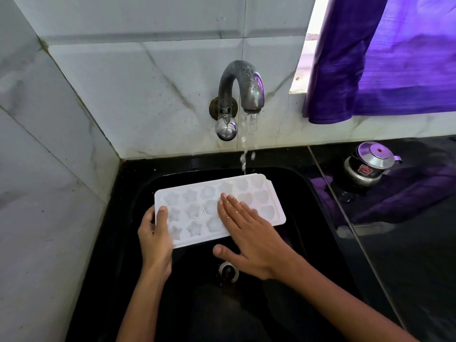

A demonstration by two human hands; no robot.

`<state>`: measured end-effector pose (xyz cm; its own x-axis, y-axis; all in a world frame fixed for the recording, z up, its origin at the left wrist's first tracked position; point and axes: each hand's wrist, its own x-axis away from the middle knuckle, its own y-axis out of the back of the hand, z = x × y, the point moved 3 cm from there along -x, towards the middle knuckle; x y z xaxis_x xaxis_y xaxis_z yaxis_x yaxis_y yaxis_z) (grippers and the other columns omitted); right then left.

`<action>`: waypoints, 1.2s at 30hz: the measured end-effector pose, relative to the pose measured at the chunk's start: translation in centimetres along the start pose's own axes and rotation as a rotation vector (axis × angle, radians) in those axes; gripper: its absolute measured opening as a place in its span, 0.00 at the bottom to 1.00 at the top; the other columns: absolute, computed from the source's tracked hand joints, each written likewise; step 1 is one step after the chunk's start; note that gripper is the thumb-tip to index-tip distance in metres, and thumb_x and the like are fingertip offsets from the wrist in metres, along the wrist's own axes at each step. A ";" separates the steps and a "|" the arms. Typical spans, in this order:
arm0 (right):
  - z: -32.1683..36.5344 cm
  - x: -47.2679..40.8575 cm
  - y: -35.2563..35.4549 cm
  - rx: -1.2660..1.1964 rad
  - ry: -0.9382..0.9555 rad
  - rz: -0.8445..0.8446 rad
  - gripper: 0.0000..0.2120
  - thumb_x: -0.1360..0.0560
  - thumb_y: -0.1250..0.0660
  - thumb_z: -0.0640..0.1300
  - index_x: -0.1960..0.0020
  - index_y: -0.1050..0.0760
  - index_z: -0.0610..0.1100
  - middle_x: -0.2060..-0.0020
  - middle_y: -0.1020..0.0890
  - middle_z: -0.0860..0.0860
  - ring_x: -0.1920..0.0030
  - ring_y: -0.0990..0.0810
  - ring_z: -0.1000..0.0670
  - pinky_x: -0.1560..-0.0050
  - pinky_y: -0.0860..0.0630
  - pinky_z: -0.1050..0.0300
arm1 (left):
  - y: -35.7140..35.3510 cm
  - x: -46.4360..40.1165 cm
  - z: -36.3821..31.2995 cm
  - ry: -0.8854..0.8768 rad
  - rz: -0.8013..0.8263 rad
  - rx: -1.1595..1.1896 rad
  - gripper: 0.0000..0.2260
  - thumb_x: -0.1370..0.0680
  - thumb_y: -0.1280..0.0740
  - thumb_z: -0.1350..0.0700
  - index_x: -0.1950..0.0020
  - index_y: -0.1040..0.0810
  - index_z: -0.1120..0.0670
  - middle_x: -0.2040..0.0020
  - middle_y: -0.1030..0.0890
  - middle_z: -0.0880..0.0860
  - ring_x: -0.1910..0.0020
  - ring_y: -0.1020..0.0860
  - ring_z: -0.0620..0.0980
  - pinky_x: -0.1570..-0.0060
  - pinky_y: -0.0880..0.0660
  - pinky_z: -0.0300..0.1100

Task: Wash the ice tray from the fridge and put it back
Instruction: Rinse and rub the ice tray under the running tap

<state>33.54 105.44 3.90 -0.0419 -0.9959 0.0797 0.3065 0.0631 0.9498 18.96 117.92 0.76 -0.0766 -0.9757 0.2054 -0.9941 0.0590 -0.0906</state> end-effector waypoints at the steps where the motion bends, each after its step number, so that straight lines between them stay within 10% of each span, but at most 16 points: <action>1: -0.4 0.5 0.0 -0.003 -0.013 -0.006 0.42 0.27 0.63 0.71 0.24 0.67 0.45 0.25 0.65 0.49 0.26 0.71 0.56 0.29 0.72 0.62 | 0.3 -0.2 -0.1 0.004 -0.003 0.007 0.05 0.19 0.38 0.55 0.48 0.23 0.50 0.59 0.17 0.47 0.66 0.18 0.39 0.74 0.25 0.32; 36: -3.1 0.4 1.0 0.003 -0.179 -0.030 0.38 0.27 0.69 0.67 0.25 0.68 0.46 0.26 0.67 0.51 0.26 0.71 0.54 0.26 0.69 0.57 | -2.1 1.2 0.7 0.015 0.115 0.034 0.07 0.19 0.39 0.55 0.49 0.21 0.47 0.57 0.15 0.47 0.60 0.16 0.44 0.68 0.22 0.35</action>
<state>36.82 104.93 3.98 -0.2199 -0.9700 0.1039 0.2994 0.0343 0.9535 21.05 116.52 0.55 -0.1911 -0.9595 0.2068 -0.9757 0.1627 -0.1468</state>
